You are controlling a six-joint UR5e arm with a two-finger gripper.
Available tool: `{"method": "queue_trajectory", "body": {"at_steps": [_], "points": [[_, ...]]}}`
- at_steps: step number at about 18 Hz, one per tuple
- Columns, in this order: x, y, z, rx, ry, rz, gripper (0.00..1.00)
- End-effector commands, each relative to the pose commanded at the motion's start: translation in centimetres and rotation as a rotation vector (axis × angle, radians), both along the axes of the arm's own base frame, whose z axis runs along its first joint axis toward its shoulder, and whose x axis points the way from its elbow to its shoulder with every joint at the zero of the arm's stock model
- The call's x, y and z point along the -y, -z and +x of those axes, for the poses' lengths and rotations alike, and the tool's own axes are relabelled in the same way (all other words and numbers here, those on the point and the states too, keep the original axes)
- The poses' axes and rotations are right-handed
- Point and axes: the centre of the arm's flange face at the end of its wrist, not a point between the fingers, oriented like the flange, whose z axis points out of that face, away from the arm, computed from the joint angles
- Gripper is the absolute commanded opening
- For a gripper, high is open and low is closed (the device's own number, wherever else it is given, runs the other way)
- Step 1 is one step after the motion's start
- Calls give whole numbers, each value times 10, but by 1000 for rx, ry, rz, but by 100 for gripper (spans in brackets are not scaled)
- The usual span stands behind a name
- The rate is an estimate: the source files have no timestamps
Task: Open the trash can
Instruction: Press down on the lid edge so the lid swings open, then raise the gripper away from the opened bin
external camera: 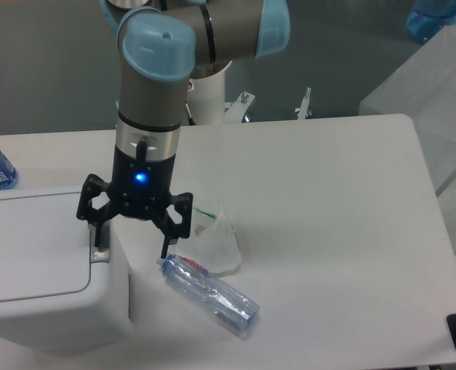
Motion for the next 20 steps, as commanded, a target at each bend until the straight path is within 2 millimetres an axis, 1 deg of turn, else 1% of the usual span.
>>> {"method": "queue_trajectory", "body": {"at_steps": [9,11,14,15,16,18,20], "points": [[-1,1,-2,-3,-2,-3,100],[-2,-10,-2,-21,9,13,100],[-4,-44,-10,-87,33,61,100],[-3,-53,-12,-142,70,56,100],[1,-54,-17,-224,104,12,100],[13,-52,-30,-382,114,-118,100],[18,-55,-38,-416,109,-145,100]]}}
